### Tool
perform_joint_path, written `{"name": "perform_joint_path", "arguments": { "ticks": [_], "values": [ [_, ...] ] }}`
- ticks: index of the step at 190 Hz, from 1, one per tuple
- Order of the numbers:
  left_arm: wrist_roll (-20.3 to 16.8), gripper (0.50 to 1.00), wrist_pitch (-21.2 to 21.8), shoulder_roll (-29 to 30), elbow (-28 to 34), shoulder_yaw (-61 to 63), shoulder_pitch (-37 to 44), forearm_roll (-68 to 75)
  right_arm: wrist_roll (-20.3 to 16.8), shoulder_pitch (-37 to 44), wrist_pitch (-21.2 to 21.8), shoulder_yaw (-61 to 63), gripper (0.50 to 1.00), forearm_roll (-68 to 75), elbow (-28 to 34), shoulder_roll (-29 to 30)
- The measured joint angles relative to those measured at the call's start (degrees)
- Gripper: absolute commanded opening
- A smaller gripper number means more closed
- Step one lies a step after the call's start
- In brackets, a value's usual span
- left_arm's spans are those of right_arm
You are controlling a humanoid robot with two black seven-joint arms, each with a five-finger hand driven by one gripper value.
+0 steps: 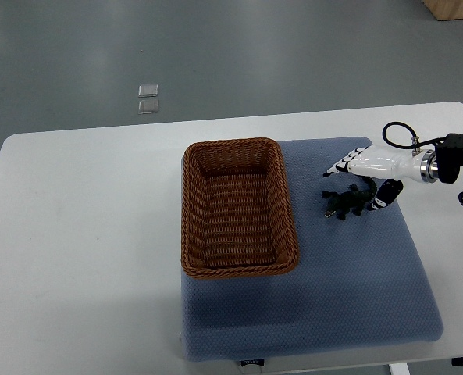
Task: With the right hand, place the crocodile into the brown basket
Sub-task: 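Lower the right hand over the crocodile, fingers open, then close the right hand fingers around the crocodile and lift it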
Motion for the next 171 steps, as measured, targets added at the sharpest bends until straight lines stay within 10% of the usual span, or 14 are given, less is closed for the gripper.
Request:
{"name": "perform_joint_path", "arguments": {
  "ticks": [50,96,171],
  "values": [
    [0.0,1.0,0.0,0.0,0.0,0.0,0.0,0.0,-0.01,-0.39,0.01,0.02,0.897,0.29,-0.01,1.06],
    [0.0,1.0,0.0,0.0,0.0,0.01,0.0,0.0,-0.01,-0.39,0.0,0.02,0.729,0.32,-0.03,1.09],
    [0.0,1.0,0.0,0.0,0.01,0.02,0.0,0.0,0.67,-0.39,-0.22,0.11,0.588,0.26,0.06,1.22]
  ]
}}
